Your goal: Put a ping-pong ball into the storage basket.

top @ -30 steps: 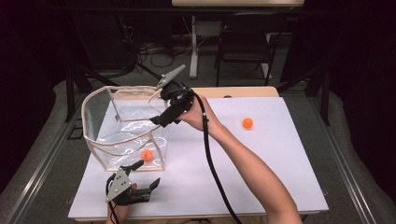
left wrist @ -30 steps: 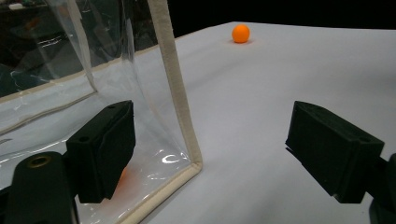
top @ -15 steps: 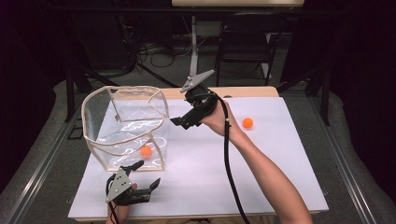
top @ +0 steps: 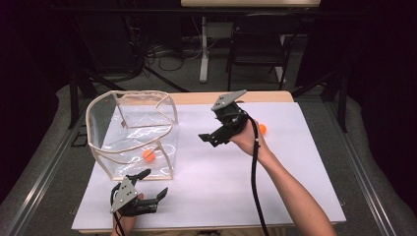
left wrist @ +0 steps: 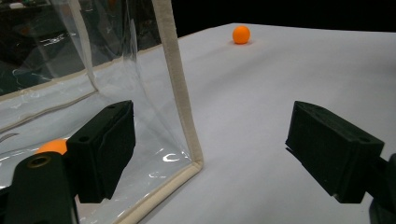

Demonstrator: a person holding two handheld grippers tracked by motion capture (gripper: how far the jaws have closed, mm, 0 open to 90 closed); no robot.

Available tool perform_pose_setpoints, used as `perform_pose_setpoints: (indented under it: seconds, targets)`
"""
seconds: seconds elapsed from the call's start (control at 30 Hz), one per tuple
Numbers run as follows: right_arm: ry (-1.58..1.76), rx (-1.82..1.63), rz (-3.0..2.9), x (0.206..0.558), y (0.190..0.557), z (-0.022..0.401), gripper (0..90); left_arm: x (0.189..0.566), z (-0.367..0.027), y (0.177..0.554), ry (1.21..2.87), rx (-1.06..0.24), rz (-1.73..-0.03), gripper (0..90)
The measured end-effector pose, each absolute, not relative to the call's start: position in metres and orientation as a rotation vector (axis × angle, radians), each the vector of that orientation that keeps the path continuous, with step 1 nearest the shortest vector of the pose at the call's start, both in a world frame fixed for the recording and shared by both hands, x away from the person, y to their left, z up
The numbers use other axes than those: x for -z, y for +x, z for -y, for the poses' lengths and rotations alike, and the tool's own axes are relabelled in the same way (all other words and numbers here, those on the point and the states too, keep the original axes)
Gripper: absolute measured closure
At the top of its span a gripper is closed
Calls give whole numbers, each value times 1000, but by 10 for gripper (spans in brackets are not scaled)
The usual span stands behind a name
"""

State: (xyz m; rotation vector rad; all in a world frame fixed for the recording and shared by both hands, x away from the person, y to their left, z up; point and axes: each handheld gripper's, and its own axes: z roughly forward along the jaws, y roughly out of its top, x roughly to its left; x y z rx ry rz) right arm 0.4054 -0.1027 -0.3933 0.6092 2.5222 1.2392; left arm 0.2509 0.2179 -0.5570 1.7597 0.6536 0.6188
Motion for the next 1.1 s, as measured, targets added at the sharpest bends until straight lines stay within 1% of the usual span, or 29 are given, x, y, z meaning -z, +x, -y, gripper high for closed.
perform_pose_setpoints:
  seconds: [0.53,1.1]
  targets:
    - [747,-1236,-2487,460,385,158,0,557,-216,249,1763,-625,-651,157]
    - [844,-1228,-2401,499,366,210,0,556,-216,246,1761,-629,-657,157]
